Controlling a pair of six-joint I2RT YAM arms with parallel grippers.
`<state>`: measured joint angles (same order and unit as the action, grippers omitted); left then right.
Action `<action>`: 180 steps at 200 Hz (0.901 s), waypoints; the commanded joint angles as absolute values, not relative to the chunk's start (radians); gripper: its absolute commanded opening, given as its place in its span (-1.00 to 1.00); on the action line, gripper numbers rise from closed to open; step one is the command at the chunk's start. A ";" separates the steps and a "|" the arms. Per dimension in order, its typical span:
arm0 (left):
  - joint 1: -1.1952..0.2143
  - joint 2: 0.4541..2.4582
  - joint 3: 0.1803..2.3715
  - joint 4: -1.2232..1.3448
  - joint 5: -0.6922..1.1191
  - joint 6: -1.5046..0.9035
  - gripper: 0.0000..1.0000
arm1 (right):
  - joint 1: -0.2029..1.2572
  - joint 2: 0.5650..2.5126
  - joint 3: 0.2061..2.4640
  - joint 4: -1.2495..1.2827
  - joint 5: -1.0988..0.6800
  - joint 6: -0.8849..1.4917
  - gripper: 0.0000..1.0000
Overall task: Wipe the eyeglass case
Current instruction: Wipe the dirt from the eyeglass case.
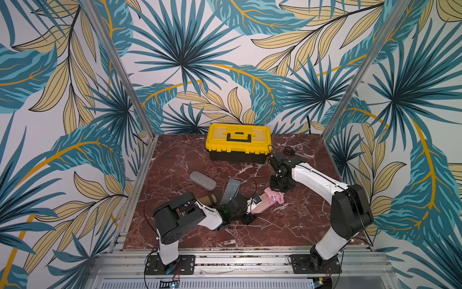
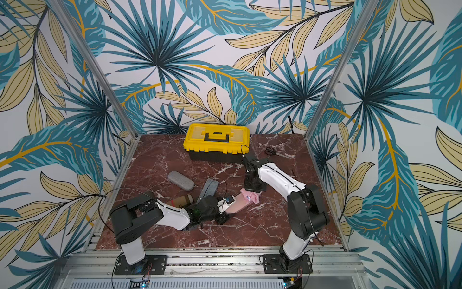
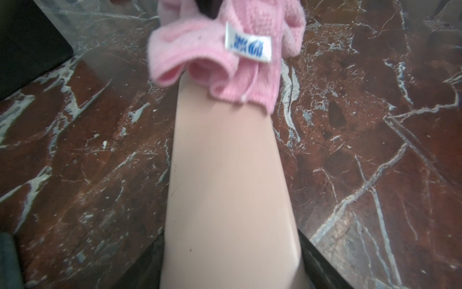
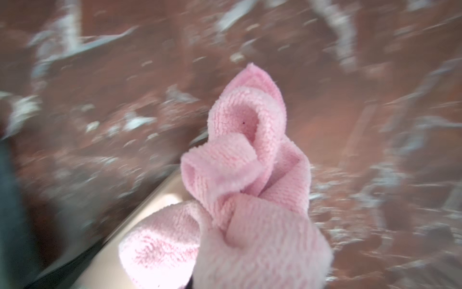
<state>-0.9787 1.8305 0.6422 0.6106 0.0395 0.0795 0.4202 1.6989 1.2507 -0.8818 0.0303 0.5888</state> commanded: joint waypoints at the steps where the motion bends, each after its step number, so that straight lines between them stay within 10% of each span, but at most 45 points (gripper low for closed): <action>1: -0.987 1.822 0.614 0.626 0.037 0.060 -0.88 | 0.452 1.718 1.183 -0.737 -0.309 0.683 -1.00; 24: -0.988 1.830 0.618 0.616 0.053 0.061 -0.92 | 0.407 1.786 1.203 -0.799 -0.268 0.605 -1.00; 61: -0.988 1.836 0.617 0.603 0.067 0.055 -0.93 | 0.378 1.870 1.425 -1.121 0.454 0.421 -1.00; 138: -0.989 1.840 0.639 0.563 0.088 0.055 -1.00 | 0.438 1.701 1.140 -0.816 -0.374 0.604 -1.00; 180: -0.993 1.860 0.669 0.493 0.102 0.067 -1.00 | 0.356 1.821 1.352 -1.095 0.333 0.427 -1.00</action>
<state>-0.9810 1.8305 0.6460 0.5983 0.0425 0.0772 0.3828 1.7596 1.2289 -0.9741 -0.0982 0.5045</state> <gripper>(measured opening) 0.717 0.150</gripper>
